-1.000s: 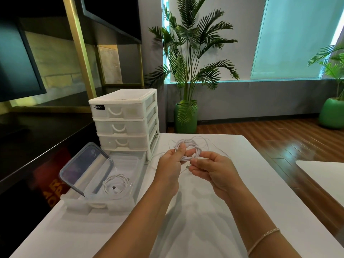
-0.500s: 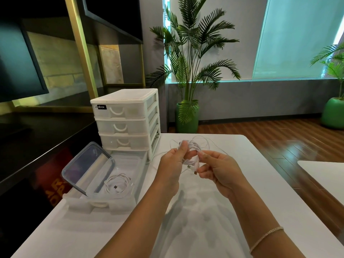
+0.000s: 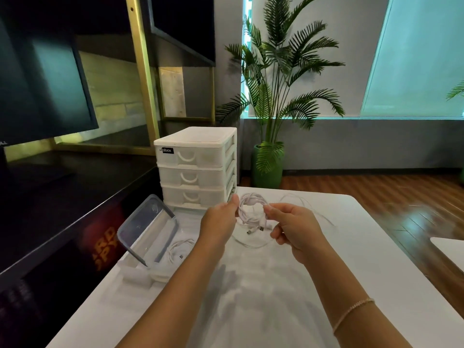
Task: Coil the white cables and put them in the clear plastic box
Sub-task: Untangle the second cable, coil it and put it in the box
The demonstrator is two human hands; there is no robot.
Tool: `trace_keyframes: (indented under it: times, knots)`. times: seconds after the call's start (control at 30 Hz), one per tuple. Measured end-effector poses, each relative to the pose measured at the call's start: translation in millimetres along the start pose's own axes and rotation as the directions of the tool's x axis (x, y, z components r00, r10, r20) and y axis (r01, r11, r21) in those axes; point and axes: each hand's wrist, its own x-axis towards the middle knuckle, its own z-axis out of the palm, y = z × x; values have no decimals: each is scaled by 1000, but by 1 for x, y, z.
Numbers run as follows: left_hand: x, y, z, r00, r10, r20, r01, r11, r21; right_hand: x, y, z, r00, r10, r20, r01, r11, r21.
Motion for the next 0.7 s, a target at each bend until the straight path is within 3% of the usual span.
trace_keyframes:
  times: [0.3, 0.5, 0.7]
  knots:
    - [36, 3, -89, 980, 69, -189, -66, 998, 21, 23, -3, 85, 995, -3, 104, 24, 977, -210]
    - [42, -4, -106, 983, 58, -177, -50, 998, 48, 35, 12, 118, 989, -30, 141, 92, 884, -458]
    - [47, -8, -107, 980, 90, -177, -73, 992, 98, 47, 17, 126, 982, -26, 187, 135, 789, -599]
